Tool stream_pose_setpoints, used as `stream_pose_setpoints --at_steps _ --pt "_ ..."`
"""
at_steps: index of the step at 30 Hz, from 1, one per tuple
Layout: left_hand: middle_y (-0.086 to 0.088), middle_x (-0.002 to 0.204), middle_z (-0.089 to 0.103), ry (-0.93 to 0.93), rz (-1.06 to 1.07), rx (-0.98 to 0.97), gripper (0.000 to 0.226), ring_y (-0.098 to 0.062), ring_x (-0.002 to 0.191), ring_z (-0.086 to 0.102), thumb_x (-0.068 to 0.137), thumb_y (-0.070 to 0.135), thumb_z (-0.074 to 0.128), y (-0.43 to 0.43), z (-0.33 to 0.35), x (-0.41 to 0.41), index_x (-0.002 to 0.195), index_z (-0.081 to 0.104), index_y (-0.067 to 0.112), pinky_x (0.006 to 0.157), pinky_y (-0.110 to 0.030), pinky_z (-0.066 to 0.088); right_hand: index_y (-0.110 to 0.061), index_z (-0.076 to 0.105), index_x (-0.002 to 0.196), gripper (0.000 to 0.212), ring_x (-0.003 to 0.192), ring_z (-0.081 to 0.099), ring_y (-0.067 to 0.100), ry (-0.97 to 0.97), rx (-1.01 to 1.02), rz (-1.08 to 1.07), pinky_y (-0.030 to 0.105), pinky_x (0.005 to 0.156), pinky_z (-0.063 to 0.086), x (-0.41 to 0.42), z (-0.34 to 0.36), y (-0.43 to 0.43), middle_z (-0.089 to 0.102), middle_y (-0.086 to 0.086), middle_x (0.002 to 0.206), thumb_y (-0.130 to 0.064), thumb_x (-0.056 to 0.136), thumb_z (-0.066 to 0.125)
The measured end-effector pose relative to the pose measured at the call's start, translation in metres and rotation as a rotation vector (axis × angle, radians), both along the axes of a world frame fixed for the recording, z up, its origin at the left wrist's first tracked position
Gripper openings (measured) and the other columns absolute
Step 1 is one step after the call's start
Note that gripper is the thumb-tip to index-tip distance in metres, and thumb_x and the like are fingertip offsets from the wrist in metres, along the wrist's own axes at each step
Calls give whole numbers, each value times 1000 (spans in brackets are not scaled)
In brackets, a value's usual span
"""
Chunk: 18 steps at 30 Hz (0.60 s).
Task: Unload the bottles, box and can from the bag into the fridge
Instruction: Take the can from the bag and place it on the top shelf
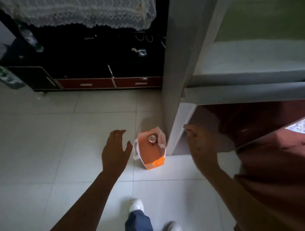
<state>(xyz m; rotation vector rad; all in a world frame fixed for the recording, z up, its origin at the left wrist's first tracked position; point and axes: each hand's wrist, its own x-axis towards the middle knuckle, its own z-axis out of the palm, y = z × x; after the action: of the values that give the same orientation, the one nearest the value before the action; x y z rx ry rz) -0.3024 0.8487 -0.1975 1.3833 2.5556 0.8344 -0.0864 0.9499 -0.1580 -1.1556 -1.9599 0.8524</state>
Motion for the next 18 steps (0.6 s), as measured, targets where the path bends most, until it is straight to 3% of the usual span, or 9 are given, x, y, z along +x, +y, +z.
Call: stream_pose_setpoints --at_steps 3,7,14,18 --pt "-11 124 53 -64 45 -82 41 -28 102 59 81 14 63 2 -72 -12 120 53 11 67 -30 48 -12 60 112 30 96 56 5 -136 -86 31 3 85 38 -13 -75 0 63 -1 109 -27 88 49" --pt "-12 130 46 -159 96 -166 48 -29 109 55 82 18 62 10 -174 -27 127 47 11 72 -36 51 -15 57 117 28 99 60 18 -248 -142 50 30 88 49 -39 -170 9 63 4 116 -16 90 52" --pt "-7 137 41 -360 105 -208 56 -26 121 47 82 14 63 35 -336 -39 133 40 13 82 -36 45 -20 54 123 37 100 60 23 -320 -142 87 25 75 42 -84 -327 42 60 3 124 -9 87 50" --pt "-7 136 42 -393 18 -223 59 -27 122 45 81 11 63 61 -407 -46 134 39 16 89 -38 44 -18 52 126 41 108 56 28 -340 -128 93 31 80 44 -97 -401 62 59 6 126 -7 87 49"
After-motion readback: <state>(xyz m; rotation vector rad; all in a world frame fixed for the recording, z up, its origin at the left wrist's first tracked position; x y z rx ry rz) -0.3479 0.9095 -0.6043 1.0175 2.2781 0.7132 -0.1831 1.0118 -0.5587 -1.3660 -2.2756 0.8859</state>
